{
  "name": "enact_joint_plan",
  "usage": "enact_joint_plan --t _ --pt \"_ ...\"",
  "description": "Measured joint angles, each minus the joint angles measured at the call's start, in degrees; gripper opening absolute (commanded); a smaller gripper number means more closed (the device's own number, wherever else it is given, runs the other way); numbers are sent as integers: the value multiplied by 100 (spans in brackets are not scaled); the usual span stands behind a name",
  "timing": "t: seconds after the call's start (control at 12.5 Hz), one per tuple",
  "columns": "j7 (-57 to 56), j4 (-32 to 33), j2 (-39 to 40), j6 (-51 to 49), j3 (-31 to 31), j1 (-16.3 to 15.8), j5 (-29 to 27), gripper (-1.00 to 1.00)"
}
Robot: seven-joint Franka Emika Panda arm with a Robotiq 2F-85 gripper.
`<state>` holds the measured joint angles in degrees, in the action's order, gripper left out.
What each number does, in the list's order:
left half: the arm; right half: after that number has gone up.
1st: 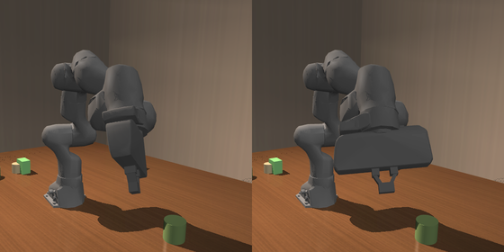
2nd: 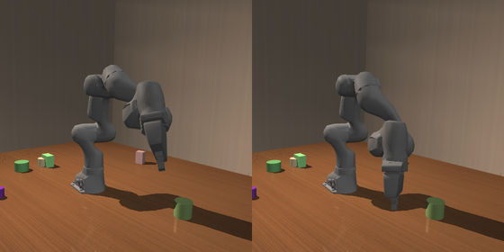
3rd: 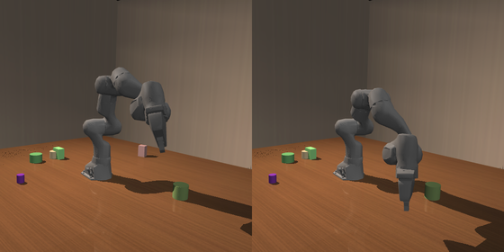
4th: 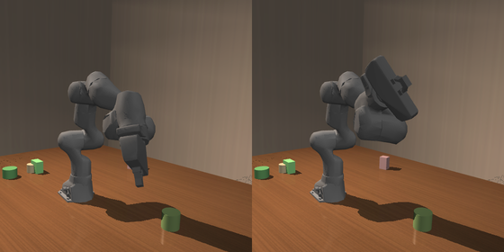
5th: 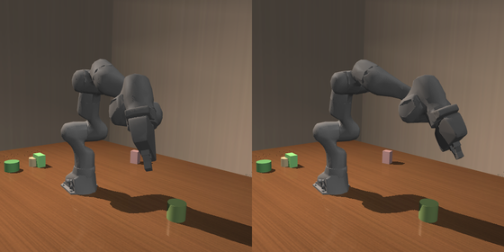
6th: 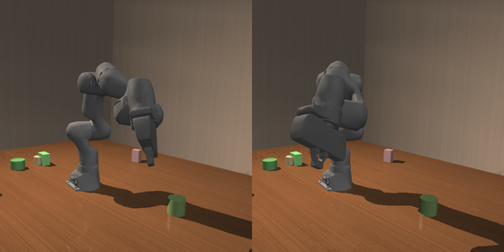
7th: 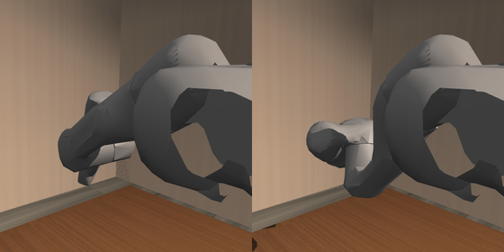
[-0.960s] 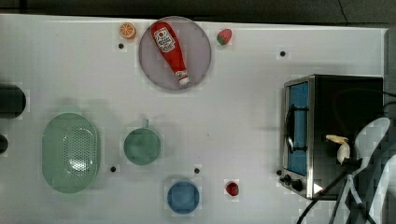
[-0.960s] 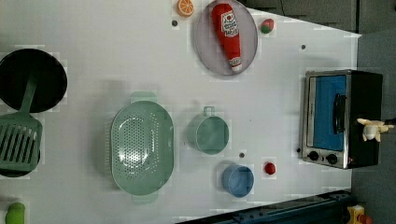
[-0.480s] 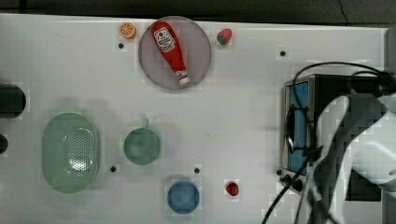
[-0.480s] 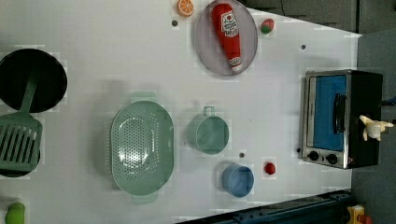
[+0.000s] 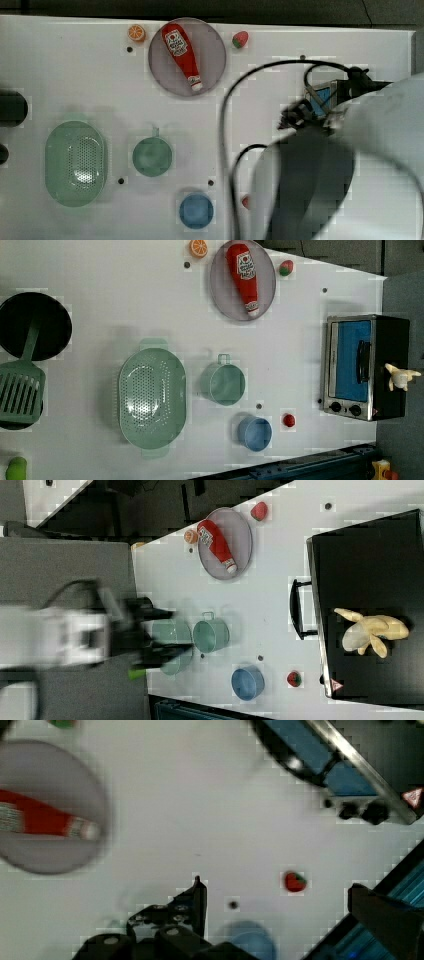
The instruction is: Pick banana from table and place on oven.
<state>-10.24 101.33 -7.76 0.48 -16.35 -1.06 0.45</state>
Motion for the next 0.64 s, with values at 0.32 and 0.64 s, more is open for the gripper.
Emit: enact_joint_plan --t 0.32,0.64 --pt "967 -498 -678 -33 1033 -45 100 100" --pt "1268 -369 -725 -220 1333 -190 202 100"
